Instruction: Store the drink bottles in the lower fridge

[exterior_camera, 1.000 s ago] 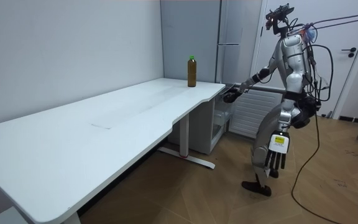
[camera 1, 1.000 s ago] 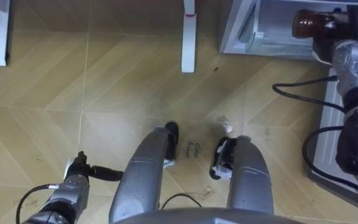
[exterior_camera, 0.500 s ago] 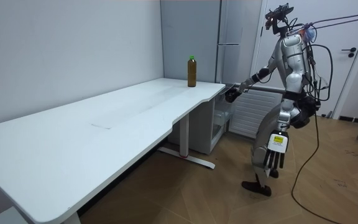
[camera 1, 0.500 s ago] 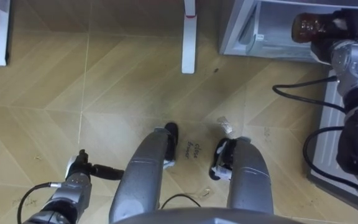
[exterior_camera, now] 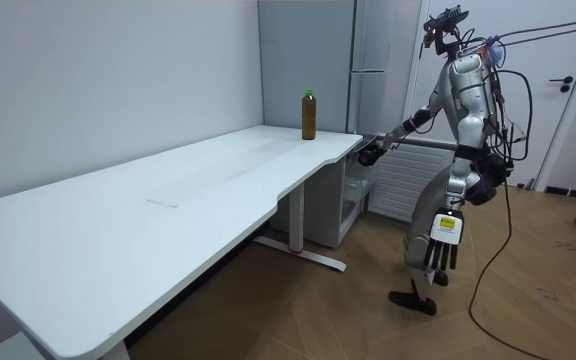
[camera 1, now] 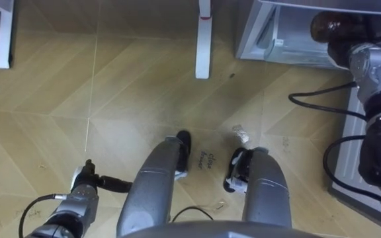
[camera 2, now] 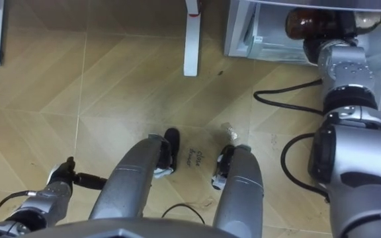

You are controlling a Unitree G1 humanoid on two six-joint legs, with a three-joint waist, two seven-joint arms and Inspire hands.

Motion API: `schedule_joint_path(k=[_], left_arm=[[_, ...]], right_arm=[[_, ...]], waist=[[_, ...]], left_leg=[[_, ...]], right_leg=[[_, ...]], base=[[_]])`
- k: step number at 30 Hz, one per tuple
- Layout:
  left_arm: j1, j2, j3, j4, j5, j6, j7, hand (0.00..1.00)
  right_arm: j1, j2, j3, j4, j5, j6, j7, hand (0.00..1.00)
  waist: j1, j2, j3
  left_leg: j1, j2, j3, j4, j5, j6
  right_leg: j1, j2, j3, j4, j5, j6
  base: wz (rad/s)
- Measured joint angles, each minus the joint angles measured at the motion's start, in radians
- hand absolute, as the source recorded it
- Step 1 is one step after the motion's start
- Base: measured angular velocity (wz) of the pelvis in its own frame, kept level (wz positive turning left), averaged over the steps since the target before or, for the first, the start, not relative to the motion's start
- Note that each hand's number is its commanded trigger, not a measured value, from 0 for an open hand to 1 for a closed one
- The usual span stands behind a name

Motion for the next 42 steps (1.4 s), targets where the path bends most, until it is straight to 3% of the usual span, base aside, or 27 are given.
schedule_joint_path(k=[30,42], left_arm=[[0.003,0.003,0.002,0.003,-0.002,0.007,-0.001,0.0],[0.027,0.004,0.001,0.0,-0.006,0.003,-0.001,0.0]], right_arm=[[0.005,0.0,0.002,0.007,0.016,0.012,0.017,0.0],[0.05,0.0,0.077,0.002,0.004,0.013,0.021,0.0]], waist=[[-0.001,0.0,-0.0001],[-0.021,-0.002,-0.0014]], left_leg=[[0.016,0.03,0.029,-0.013,-0.001,0.002],[0.087,0.034,0.031,-0.045,0.001,0.002]], right_leg=[[0.02,0.018,-0.002,-0.024,0.006,-0.005],[0.1,0.035,-0.004,-0.083,0.013,0.006]], base=[[-0.01],[0.0]])
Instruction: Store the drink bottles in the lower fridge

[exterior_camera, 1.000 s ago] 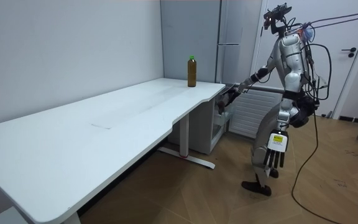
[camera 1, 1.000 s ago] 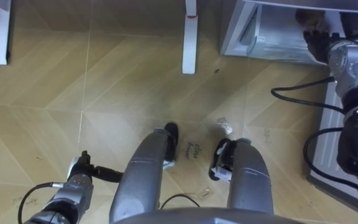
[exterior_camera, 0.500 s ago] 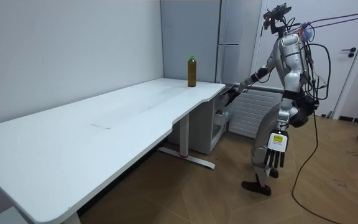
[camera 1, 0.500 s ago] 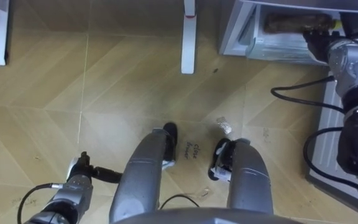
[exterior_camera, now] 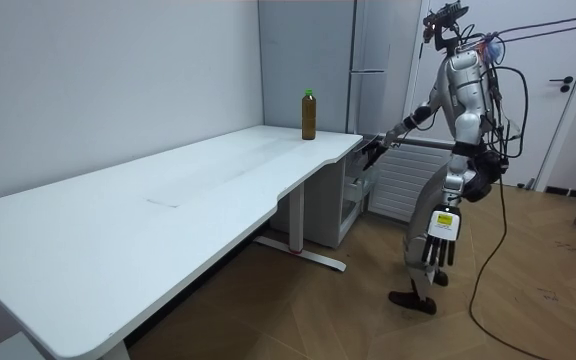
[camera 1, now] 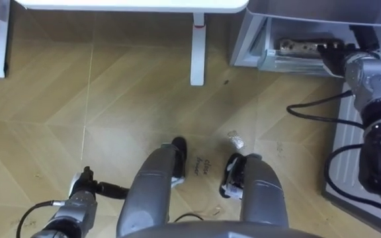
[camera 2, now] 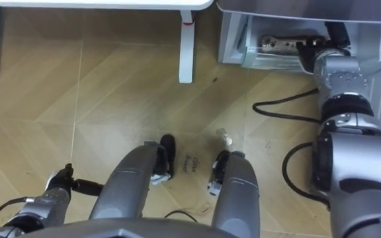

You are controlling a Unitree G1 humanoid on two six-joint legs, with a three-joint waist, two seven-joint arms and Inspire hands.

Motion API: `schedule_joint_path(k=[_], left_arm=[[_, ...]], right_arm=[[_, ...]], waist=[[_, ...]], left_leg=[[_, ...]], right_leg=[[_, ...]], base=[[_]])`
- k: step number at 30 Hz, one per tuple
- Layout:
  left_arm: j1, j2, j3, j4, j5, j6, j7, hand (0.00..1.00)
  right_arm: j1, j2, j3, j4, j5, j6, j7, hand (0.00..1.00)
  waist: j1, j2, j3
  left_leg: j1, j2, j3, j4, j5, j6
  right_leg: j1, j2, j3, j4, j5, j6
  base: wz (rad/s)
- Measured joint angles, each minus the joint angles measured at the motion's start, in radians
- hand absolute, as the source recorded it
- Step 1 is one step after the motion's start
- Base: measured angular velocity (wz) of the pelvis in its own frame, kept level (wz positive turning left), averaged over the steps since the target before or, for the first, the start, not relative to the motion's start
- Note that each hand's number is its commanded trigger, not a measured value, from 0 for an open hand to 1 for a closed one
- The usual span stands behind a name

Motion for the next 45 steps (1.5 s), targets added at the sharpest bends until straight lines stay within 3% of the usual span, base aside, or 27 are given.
schedule_joint_path(k=[5,8,10,16,23,28,32,39,45], left_arm=[[-0.002,0.003,0.019,0.002,-0.014,-0.012,-0.028,0.0],[0.0,0.005,0.052,0.014,-0.016,-0.026,-0.039,0.0],[0.006,0.009,0.061,0.02,-0.027,-0.026,-0.044,0.0],[0.019,0.02,0.062,0.022,-0.028,-0.025,-0.07,0.0],[0.041,0.033,0.084,0.03,-0.045,-0.023,-0.109,0.0],[0.118,0.037,0.102,0.029,-0.045,-0.022,-0.132,0.0],[0.157,0.033,0.151,0.027,-0.045,-0.022,-0.133,0.0],[0.218,0.027,0.184,0.013,-0.043,-0.026,-0.128,0.0],[0.247,-0.007,0.223,-0.003,-0.044,-0.024,-0.091,0.0]], right_arm=[[0.05,0.001,0.001,-0.027,-0.01,0.006,0.013,0.0],[0.1,0.003,0.002,-0.029,-0.004,0.006,0.032,0.0],[0.173,0.005,0.003,-0.077,0.0,0.004,0.061,0.0],[0.257,0.005,0.008,-0.118,-0.011,-0.006,0.131,0.0],[0.344,0.017,0.033,-0.138,-0.047,-0.014,0.226,0.0],[0.497,0.058,0.041,-0.155,-0.04,-0.014,0.274,0.0],[0.576,0.08,0.041,-0.177,-0.048,-0.015,0.304,0.0],[0.688,0.109,0.041,-0.165,-0.167,0.001,0.384,0.0],[0.757,0.148,0.04,-0.069,-0.217,0.016,0.422,0.0]], waist=[[-0.002,0.0,-0.0017],[0.003,-0.006,-0.0095],[0.004,-0.01,-0.0275],[-0.013,-0.022,-0.0359],[-0.018,-0.017,-0.037],[-0.019,-0.005,-0.0439],[-0.019,-0.006,-0.0438],[-0.061,-0.019,-0.0484],[-0.073,-0.025,-0.0521]], left_leg=[[0.041,0.003,0.005,-0.011,0.0,0.0],[0.09,0.014,0.013,-0.039,0.0,0.0],[0.124,0.023,0.02,-0.064,0.0,0.0],[0.217,0.054,0.047,-0.111,0.0,-0.001],[0.282,0.064,0.046,-0.153,0.0,-0.006],[0.373,0.055,0.047,-0.236,0.011,-0.005],[0.434,0.045,0.051,-0.28,0.011,-0.005],[0.578,0.033,0.049,-0.354,0.01,-0.011],[0.669,0.027,0.043,-0.391,-0.006,-0.021]], right_leg=[[0.045,0.0,-0.005,-0.014,0.0,0.0],[0.096,0.014,-0.005,-0.046,0.006,0.004],[0.13,0.027,-0.002,-0.081,0.018,0.005],[0.226,0.067,0.016,-0.171,0.055,0.006],[0.304,0.091,0.016,-0.253,0.085,0.011],[0.408,0.096,0.001,-0.359,0.11,0.022],[0.465,0.094,0.001,-0.4,0.109,0.028],[0.627,0.1,-0.011,-0.513,0.116,0.036],[0.734,0.107,-0.023,-0.587,0.119,0.046]], base=[[0.01],[-0.05],[-0.15],[-0.21],[-0.07],[0.03],[0.01],[0.03],[0.03]])
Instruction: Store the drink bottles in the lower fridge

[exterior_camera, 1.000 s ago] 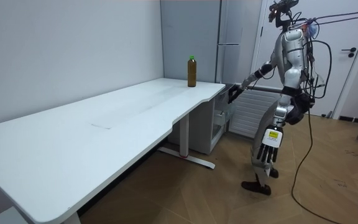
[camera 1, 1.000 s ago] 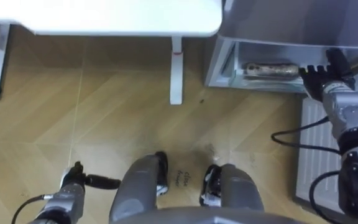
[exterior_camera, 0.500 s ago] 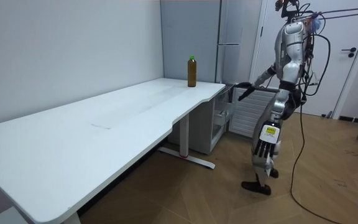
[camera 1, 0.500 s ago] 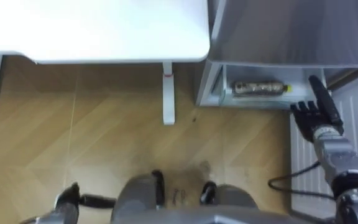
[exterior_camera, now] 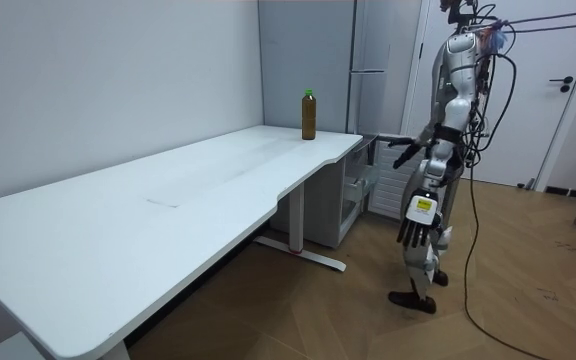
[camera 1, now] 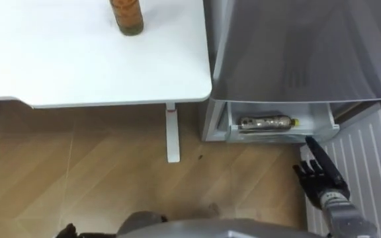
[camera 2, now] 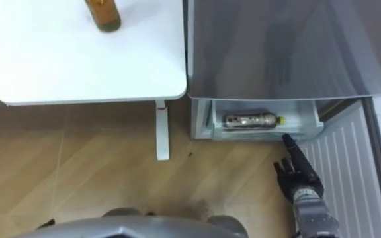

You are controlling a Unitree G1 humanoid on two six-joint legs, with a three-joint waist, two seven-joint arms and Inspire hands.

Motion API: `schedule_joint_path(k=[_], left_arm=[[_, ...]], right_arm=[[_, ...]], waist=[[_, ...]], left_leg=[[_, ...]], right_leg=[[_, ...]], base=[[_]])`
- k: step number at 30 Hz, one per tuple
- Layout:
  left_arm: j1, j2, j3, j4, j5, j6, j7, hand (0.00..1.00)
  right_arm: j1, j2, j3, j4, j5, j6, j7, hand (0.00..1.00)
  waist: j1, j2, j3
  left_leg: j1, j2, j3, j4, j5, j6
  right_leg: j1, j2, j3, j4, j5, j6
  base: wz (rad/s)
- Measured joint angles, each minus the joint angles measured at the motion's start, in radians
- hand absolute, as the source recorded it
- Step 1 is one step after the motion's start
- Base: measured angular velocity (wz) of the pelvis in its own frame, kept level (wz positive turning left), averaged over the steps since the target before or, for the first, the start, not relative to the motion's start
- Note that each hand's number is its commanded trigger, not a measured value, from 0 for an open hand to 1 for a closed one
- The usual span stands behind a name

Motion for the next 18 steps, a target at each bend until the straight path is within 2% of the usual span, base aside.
schedule_joint_path(k=[2,5,6,7,10,15,18], left_arm=[[0.006,-0.008,0.018,-0.017,0.001,-0.001,0.004,0.0],[0.034,-0.019,0.041,-0.041,0.0,-0.012,0.012,0.0],[0.04,-0.023,0.049,-0.045,0.001,-0.012,0.025,0.0],[0.044,-0.026,0.059,-0.045,0.003,-0.012,0.029,0.0],[0.042,-0.032,0.077,-0.036,0.021,-0.013,0.042,0.0],[0.045,-0.037,0.079,-0.035,0.025,-0.007,0.041,0.0],[0.053,-0.038,0.083,-0.037,0.063,0.002,0.042,0.0]], right_arm=[[0.013,0.015,0.0,0.042,-0.033,0.01,0.011,0.0],[0.021,0.026,0.0,0.123,-0.201,0.02,0.016,0.0],[0.021,0.026,0.001,0.151,-0.271,0.027,0.012,0.0],[0.023,0.026,0.0,0.173,-0.37,0.034,0.011,0.0],[0.022,0.026,0.007,0.232,-0.587,0.036,-0.005,0.0],[0.021,0.026,0.038,0.246,-0.858,0.072,-0.034,0.0],[0.02,0.025,0.071,0.245,-0.947,0.077,-0.045,0.0]], waist=[[0.0,-0.005,0.0003],[-0.007,-0.011,0.0015],[-0.015,-0.009,-0.0002],[-0.017,-0.012,0.0027],[-0.019,-0.012,0.004],[-0.016,-0.01,0.0081],[0.0,-0.006,0.0065]], left_leg=[[0.024,-0.001,0.0,-0.017,0.0,0.0],[0.051,-0.003,0.007,-0.035,0.001,-0.001],[0.06,-0.004,0.005,-0.035,0.001,-0.001],[0.065,-0.005,0.003,-0.037,0.0,-0.002],[0.072,-0.005,0.0,-0.036,-0.001,-0.003],[0.073,-0.005,-0.005,-0.034,-0.001,-0.002],[0.079,-0.004,-0.003,-0.034,-0.002,-0.002]], right_leg=[[0.021,0.001,-0.002,-0.009,0.0,0.001],[0.043,0.001,0.001,-0.02,0.001,0.001],[0.056,0.001,-0.001,-0.025,0.002,0.002],[0.061,0.001,-0.001,-0.025,0.002,0.002],[0.071,0.001,-0.005,-0.026,0.002,0.002],[0.072,0.001,-0.007,-0.023,0.003,0.002],[0.073,0.001,-0.002,-0.025,0.003,0.001]], base=[[0.02],[-0.06],[0.0],[0.0],[0.03],[0.01],[-0.04]])
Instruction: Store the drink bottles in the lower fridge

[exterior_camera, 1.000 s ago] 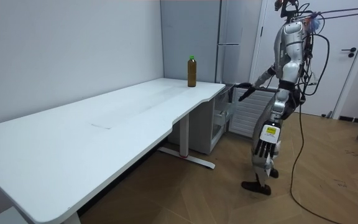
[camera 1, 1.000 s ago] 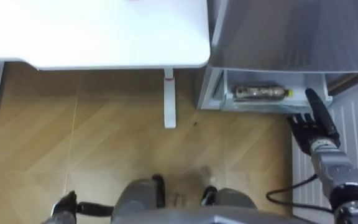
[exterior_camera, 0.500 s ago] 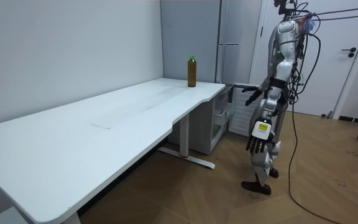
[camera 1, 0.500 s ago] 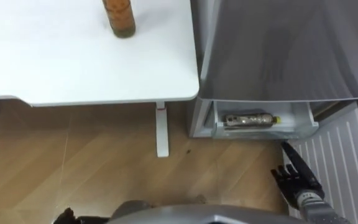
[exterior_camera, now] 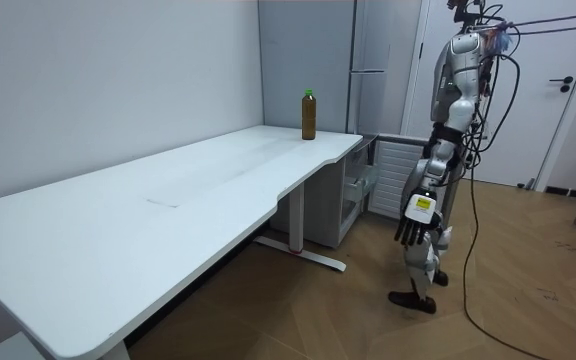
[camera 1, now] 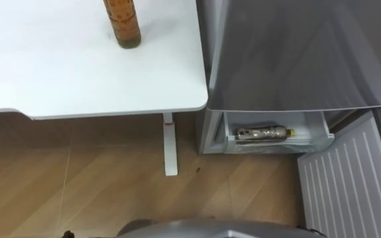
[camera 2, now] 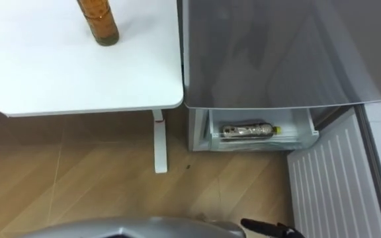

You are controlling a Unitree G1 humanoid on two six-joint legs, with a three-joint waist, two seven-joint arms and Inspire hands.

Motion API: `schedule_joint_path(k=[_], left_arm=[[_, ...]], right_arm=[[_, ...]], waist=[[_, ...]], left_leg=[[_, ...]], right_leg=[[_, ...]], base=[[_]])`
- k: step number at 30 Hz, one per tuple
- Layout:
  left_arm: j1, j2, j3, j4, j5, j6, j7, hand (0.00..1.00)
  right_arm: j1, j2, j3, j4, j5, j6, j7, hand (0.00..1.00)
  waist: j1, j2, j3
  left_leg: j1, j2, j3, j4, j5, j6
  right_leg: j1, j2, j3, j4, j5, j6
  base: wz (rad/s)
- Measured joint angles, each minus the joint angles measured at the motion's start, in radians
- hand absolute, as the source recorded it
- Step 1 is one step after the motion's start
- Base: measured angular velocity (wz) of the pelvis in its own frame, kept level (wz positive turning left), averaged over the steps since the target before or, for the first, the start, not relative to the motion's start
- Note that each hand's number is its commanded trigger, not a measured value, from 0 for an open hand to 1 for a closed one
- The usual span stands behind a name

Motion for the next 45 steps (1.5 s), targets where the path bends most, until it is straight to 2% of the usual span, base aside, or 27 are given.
schedule_joint_path(k=[3,8,11,12,14,15,20,22,26,27,29,31,33,34,37,42,45], left_arm=[[0.007,0.0,0.001,0.0,0.032,0.001,0.016,0.0],[0.018,-0.003,0.022,-0.016,0.057,0.0,0.091,0.0],[0.014,-0.01,0.071,-0.062,0.053,-0.002,0.159,0.0],[0.015,-0.011,0.088,-0.1,0.053,-0.005,0.197,0.0],[0.011,-0.011,0.116,-0.144,0.054,-0.025,0.25,0.0],[0.006,-0.012,0.135,-0.163,0.053,-0.042,0.28,0.0],[0.012,-0.019,0.18,-0.309,0.008,-0.077,0.387,0.0],[0.017,-0.033,0.207,-0.399,0.015,-0.093,0.436,0.0],[0.021,-0.041,0.207,-0.553,0.042,-0.11,0.521,0.0],[0.018,-0.04,0.207,-0.589,0.069,-0.134,0.545,0.0],[0.015,-0.04,0.208,-0.669,0.094,-0.151,0.581,0.0],[0.012,-0.037,0.216,-0.796,0.098,-0.182,0.618,0.0],[0.012,-0.036,0.237,-0.916,0.098,-0.189,0.638,0.0],[0.009,-0.034,0.259,-0.974,0.096,-0.212,0.645,0.0],[0.006,-0.027,0.297,-1.073,0.092,-0.239,0.647,0.0],[0.004,-0.027,0.294,-1.229,0.087,-0.239,0.629,0.0],[-0.022,-0.025,0.292,-1.322,0.091,-0.24,0.624,0.0]], right_arm=[[0.0,0.0,0.053,0.003,-0.037,0.001,-0.023,0.0],[-0.001,0.0,0.055,0.038,-0.056,-0.009,-0.033,0.0],[0.008,0.0,0.051,0.041,-0.053,-0.011,-0.044,0.0],[0.017,0.0,0.047,0.041,-0.053,-0.012,-0.052,0.0],[0.024,-0.002,0.044,0.043,-0.056,-0.012,-0.057,0.0],[0.028,-0.002,0.036,0.047,-0.06,-0.015,-0.06,0.0],[0.043,-0.007,0.026,0.06,-0.064,-0.022,-0.076,0.0],[0.047,-0.008,0.014,0.06,-0.089,-0.021,-0.077,0.0],[0.036,-0.007,0.007,0.059,-0.151,-0.027,-0.088,0.0],[0.027,-0.006,0.008,0.055,-0.156,-0.037,-0.094,0.0],[0.02,-0.005,0.007,0.049,-0.161,-0.055,-0.098,0.0],[0.019,-0.004,0.007,0.044,-0.186,-0.078,-0.098,0.0],[0.024,-0.004,0.007,0.044,-0.204,-0.088,-0.098,0.0],[0.023,-0.004,0.003,0.044,-0.208,-0.09,-0.098,0.0],[0.028,-0.002,-0.003,0.047,-0.221,-0.1,-0.097,0.0],[0.038,-0.001,0.004,0.047,-0.223,-0.11,-0.093,0.0],[0.045,-0.002,0.004,0.049,-0.251,-0.11,-0.094,0.0]], waist=[[0.01,0.0,0.0009],[0.011,0.007,0.0026],[0.005,0.013,-0.0001],[0.008,0.019,-0.004],[0.008,0.018,-0.0033],[0.007,0.023,-0.0057],[0.027,0.031,-0.0045],[0.038,0.035,-0.005],[0.044,0.037,-0.0051],[0.047,0.039,-0.0057],[0.045,0.04,-0.0063],[0.057,0.04,-0.0068],[0.065,0.038,-0.0068],[0.065,0.039,-0.0071],[0.063,0.037,-0.0057],[0.059,0.04,-0.0032],[0.049,0.041,-0.0025]], left_leg=[[0.008,-0.002,-0.014,0.002,0.0,0.0],[0.019,-0.004,-0.025,0.0,0.0,0.0],[0.014,-0.01,-0.043,0.001,0.001,0.0],[0.016,-0.01,-0.045,0.002,0.001,0.0],[0.021,-0.011,-0.045,0.003,0.001,0.0],[0.023,-0.011,-0.046,0.003,0.001,0.0],[0.058,-0.013,-0.044,-0.021,0.0,-0.001],[0.062,-0.013,-0.043,-0.031,0.0,-0.001],[0.061,-0.013,-0.049,-0.023,0.001,-0.002],[0.06,-0.014,-0.052,-0.023,0.001,-0.002],[0.06,-0.015,-0.056,-0.022,0.001,-0.002],[0.058,-0.015,-0.059,-0.019,0.001,-0.002],[0.058,-0.016,-0.067,-0.018,0.001,-0.002],[0.06,-0.016,-0.067,-0.018,0.001,-0.002],[0.077,-0.018,-0.069,-0.025,0.001,-0.002],[0.064,-0.019,-0.081,-0.02,0.001,-0.002],[0.059,-0.02,-0.085,-0.015,0.001,-0.002]], right_leg=[[0.014,0.001,-0.003,-0.003,0.001,0.0],[0.034,0.003,-0.005,-0.019,0.003,0.001],[0.041,0.001,-0.03,-0.023,0.003,0.001],[0.047,0.002,-0.032,-0.028,0.003,0.001],[0.055,0.002,-0.032,-0.028,0.004,0.001],[0.058,0.002,-0.031,-0.028,0.004,0.001],[0.084,0.002,-0.027,-0.033,0.004,0.001],[0.085,0.002,-0.024,-0.035,0.003,0.001],[0.083,0.002,-0.026,-0.034,0.003,0.001],[0.084,0.002,-0.027,-0.035,0.003,0.001],[0.085,0.002,-0.028,-0.036,0.003,0.001],[0.084,0.003,-0.028,-0.037,0.003,0.001],[0.087,0.003,-0.028,-0.039,0.003,0.001],[0.09,0.003,-0.028,-0.04,0.004,0.001],[0.108,0.003,-0.028,-0.048,0.004,0.001],[0.102,0.004,-0.031,-0.051,0.003,0.001],[0.103,0.005,-0.032,-0.052,0.003,0.001]], base=[[0.06],[0.07],[0.18],[0.09],[0.02],[0.0],[-0.05],[-0.02],[0.02],[0.0],[0.0],[0.0],[0.04],[0.04],[0.0],[0.05],[0.04]])
